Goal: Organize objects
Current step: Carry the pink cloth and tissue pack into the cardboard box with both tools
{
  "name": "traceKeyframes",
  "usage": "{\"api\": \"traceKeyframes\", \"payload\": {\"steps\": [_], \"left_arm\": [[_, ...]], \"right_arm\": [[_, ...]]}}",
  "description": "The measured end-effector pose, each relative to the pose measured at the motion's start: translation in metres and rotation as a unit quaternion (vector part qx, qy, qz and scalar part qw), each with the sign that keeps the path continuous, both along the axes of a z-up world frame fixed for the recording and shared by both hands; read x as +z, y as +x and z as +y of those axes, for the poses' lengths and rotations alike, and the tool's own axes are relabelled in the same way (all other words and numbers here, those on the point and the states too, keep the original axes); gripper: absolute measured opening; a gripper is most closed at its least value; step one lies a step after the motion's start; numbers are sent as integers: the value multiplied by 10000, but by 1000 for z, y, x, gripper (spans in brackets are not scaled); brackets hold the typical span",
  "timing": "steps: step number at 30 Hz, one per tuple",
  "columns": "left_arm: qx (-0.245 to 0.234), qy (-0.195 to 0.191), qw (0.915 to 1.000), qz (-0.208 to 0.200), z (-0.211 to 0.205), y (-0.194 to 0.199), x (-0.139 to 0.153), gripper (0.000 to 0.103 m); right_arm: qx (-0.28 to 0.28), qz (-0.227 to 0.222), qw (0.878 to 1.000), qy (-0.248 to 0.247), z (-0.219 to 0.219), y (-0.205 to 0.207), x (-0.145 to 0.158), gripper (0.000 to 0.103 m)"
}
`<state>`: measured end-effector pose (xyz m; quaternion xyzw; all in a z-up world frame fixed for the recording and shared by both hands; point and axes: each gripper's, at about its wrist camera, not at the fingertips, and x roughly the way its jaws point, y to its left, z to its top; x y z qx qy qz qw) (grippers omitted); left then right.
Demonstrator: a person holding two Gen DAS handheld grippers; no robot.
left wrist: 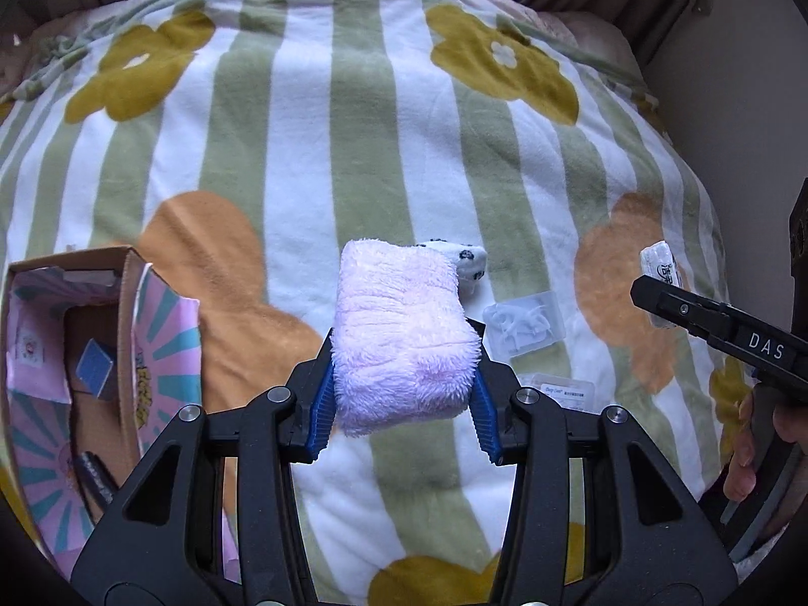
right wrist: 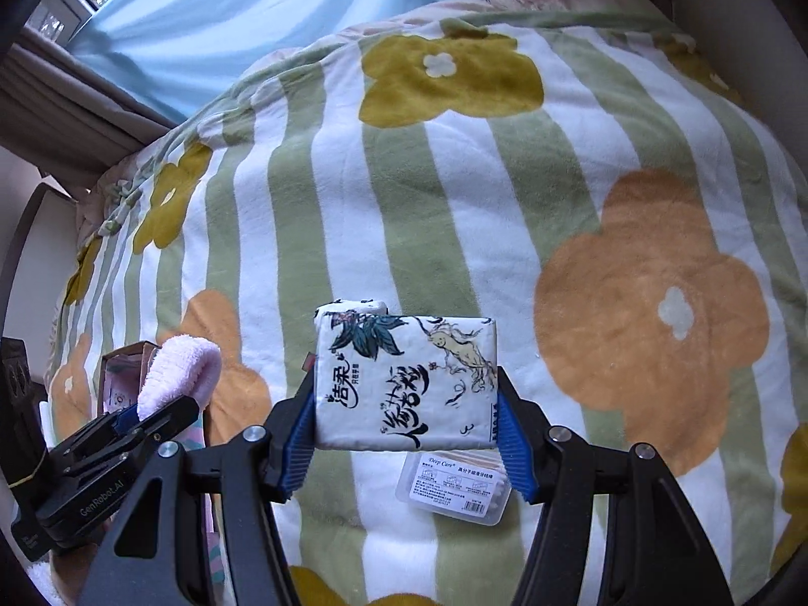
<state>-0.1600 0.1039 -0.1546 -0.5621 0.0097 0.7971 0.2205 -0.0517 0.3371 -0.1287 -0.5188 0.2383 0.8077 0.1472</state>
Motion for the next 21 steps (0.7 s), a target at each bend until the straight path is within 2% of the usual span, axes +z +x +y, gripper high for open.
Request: {"api": "traceKeyframes", "payload": {"steps": [12, 16, 21], "left_arm": [[297, 91, 9994, 183, -36, 47, 74, 41], [399, 120, 9988, 274, -49, 65, 95, 41], [552, 143, 9979, 317, -66, 82, 105, 41]], "right_arm": [[631, -41, 9961, 615, -56, 27, 76, 58], [801, -40, 9940, 742, -74, 40, 92, 58], [925, 19, 9927, 769, -88, 48, 102, 58]]}}
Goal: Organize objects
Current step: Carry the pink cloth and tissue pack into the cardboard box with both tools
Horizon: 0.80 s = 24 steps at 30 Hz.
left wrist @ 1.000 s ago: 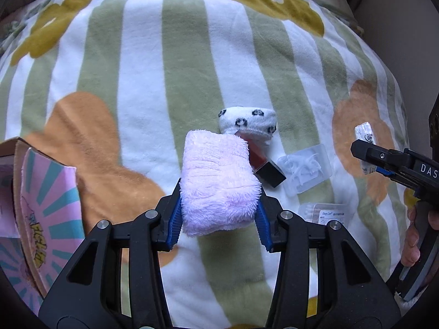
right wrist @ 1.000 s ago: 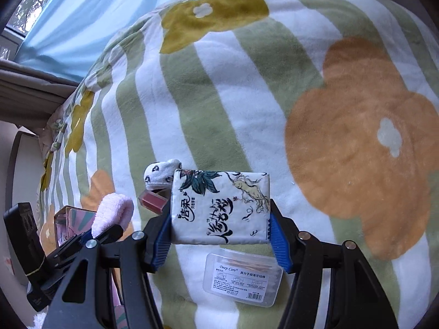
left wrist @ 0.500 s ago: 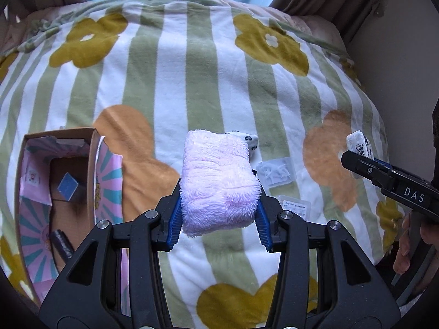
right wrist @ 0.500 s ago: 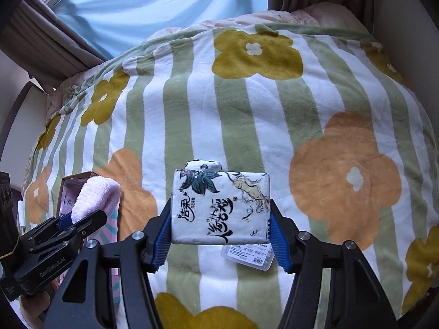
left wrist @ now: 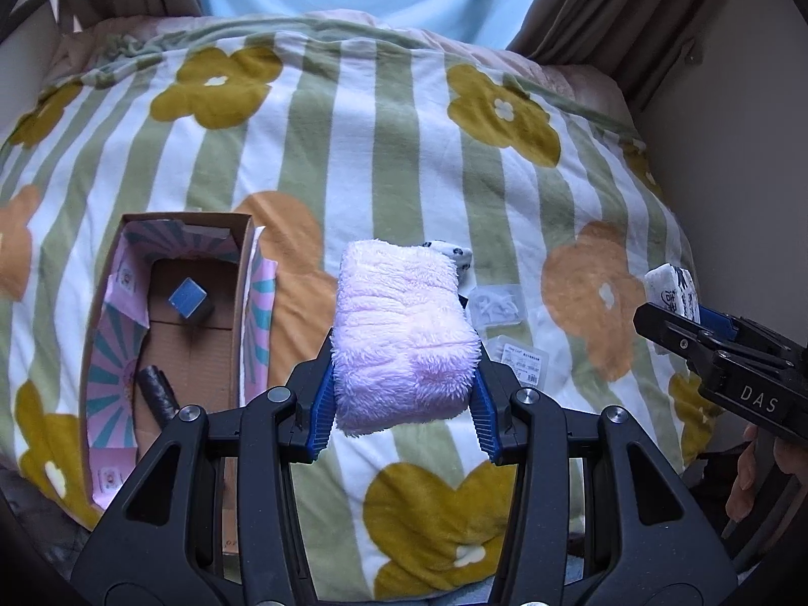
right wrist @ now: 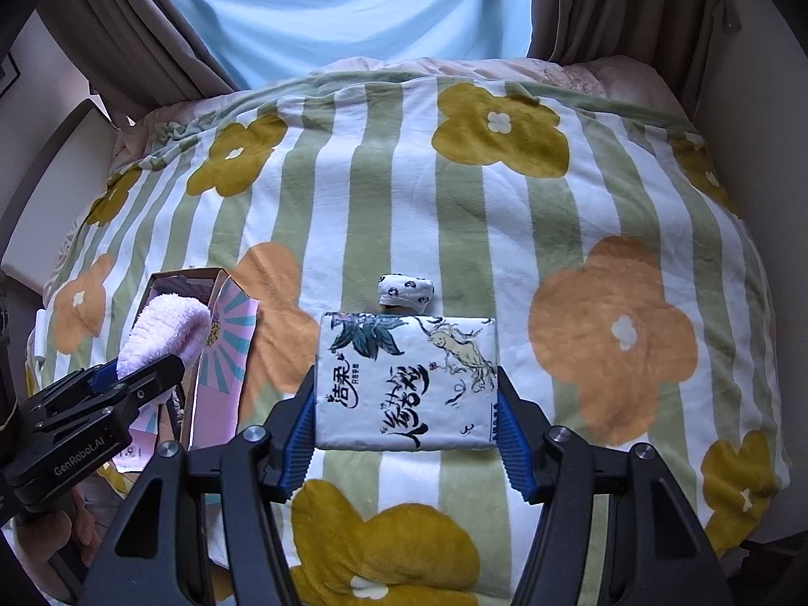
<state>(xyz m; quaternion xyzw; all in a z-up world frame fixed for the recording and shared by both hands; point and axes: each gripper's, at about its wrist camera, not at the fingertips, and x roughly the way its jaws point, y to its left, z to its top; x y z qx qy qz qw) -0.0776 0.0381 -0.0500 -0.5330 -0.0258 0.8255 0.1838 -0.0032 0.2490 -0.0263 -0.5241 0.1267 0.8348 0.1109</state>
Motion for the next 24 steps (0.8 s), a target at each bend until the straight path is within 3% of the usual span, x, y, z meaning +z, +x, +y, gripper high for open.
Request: {"api": "traceKeyframes", "payload": {"steps": [13, 24], "left_arm": [[811, 32, 9964, 232, -64, 19, 21, 41], [1938, -10, 9809, 151, -148, 43, 12, 41]], "right_arm": [[800, 204, 9966, 3, -50, -20, 17, 58], [1865, 192, 9822, -120, -119, -58, 11, 58]]}}
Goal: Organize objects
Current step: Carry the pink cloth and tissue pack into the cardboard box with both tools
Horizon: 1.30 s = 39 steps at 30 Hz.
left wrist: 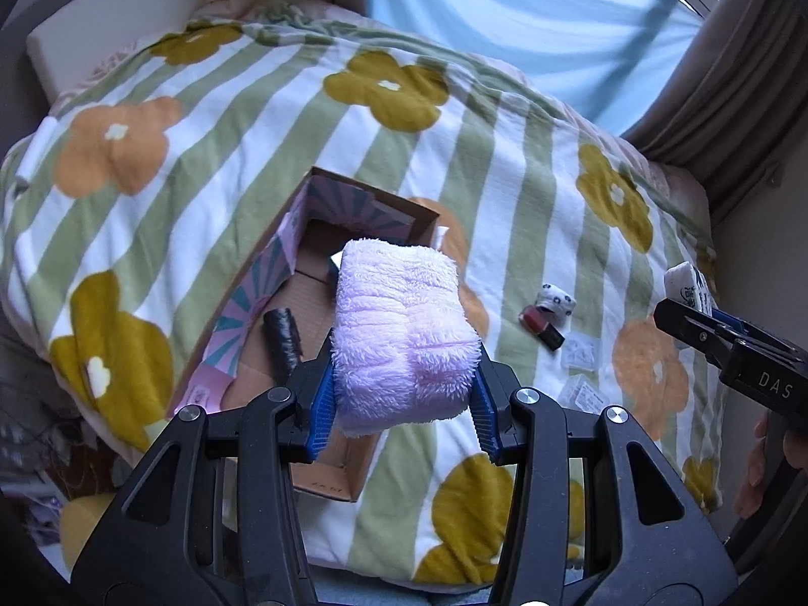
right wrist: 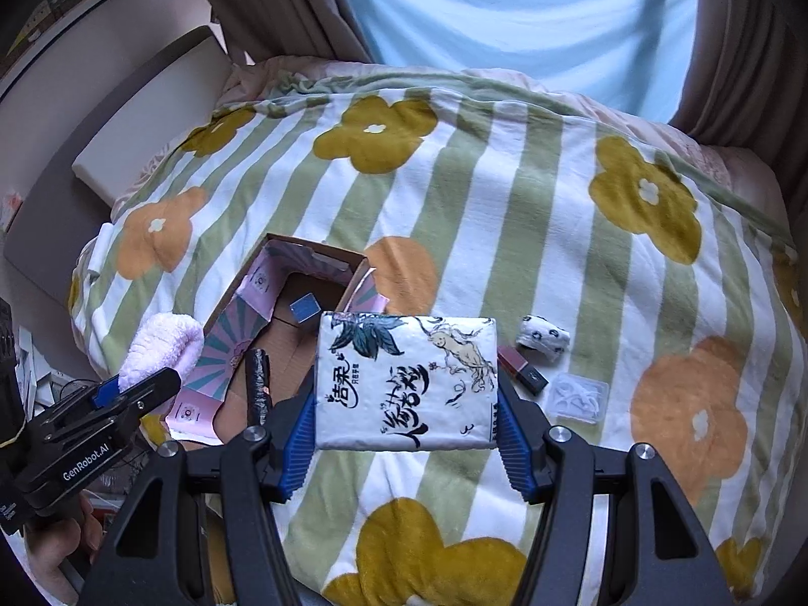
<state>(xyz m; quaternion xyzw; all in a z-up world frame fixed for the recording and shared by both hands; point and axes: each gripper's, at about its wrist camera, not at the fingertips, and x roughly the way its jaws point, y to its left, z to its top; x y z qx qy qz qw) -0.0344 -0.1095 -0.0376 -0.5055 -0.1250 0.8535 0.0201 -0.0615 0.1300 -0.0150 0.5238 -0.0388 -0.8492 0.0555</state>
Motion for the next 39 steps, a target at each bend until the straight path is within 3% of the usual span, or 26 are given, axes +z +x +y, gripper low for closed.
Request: {"api": "traceKeyframes", "payload": {"steps": [7, 16, 31, 39], "left_arm": [[623, 29, 9979, -193, -43, 11, -23, 41], [1183, 161, 9910, -607, -78, 6, -75, 41], [1579, 305, 9787, -1280, -92, -11, -171, 41], [1583, 148, 9778, -1363, -91, -20, -179, 41]], "right_arm": [[638, -127, 9979, -1, -45, -32, -18, 58], [1372, -471, 9894, 59, -101, -74, -60, 58], [2320, -1328, 9625, 458, -166, -125, -170, 58], [2547, -1551, 9537, 391, -176, -130, -188, 58]]}}
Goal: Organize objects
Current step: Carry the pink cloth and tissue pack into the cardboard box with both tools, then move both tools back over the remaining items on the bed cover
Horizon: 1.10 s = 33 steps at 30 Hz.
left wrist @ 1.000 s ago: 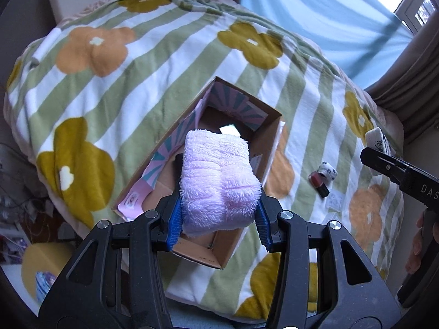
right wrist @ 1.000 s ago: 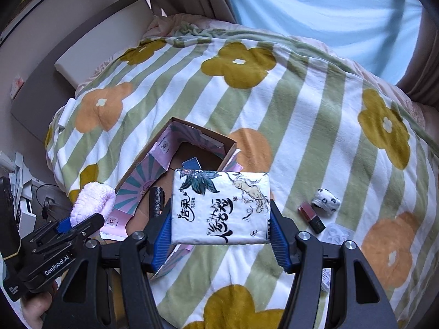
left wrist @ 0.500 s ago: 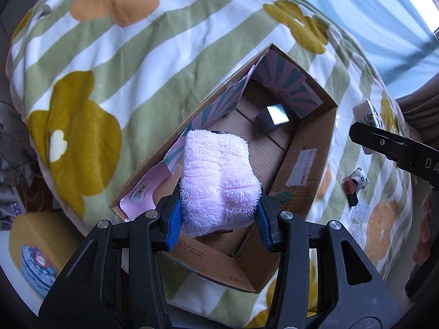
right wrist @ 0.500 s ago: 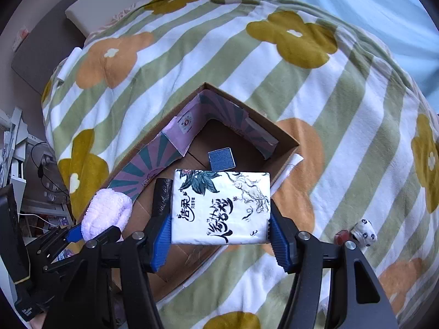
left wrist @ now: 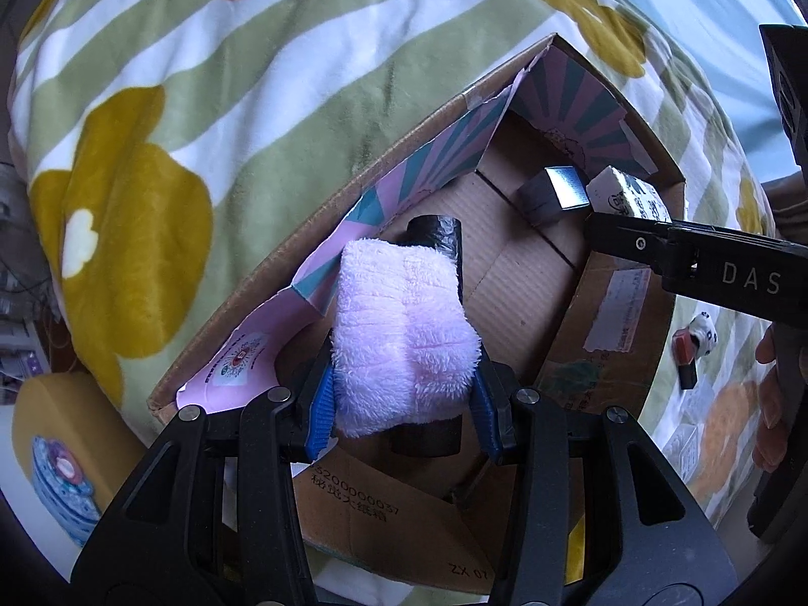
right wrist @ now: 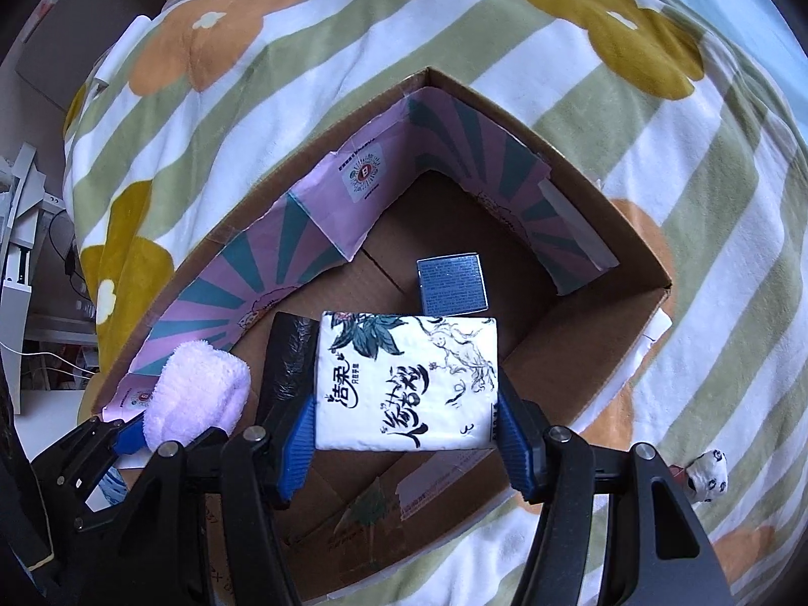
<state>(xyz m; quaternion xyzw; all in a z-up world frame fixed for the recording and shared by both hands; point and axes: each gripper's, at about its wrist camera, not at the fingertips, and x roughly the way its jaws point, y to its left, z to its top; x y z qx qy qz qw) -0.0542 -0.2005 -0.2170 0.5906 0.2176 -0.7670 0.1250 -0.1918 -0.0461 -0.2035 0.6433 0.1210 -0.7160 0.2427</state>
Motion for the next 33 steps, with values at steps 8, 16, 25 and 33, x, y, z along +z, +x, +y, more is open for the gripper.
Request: {"api": "traceKeyframes", "payload": {"steps": [8, 16, 25, 33], "left_arm": [[-171, -352, 9992, 57, 8, 0, 17, 103], [-229, -274, 9994, -20, 9, 4, 20, 103], [-167, -186, 9997, 79, 6, 12, 28, 103], [-301, -211, 9990, 243, 8, 21, 54, 103]], "right_arm": [[-91, -204, 9995, -222, 3, -7, -6, 101], [-228, -145, 9993, -245, 8, -7, -1, 101], [-204, -33, 9994, -287, 7, 2, 16, 101], [-200, 107, 9992, -335, 15, 20, 46, 101]]}}
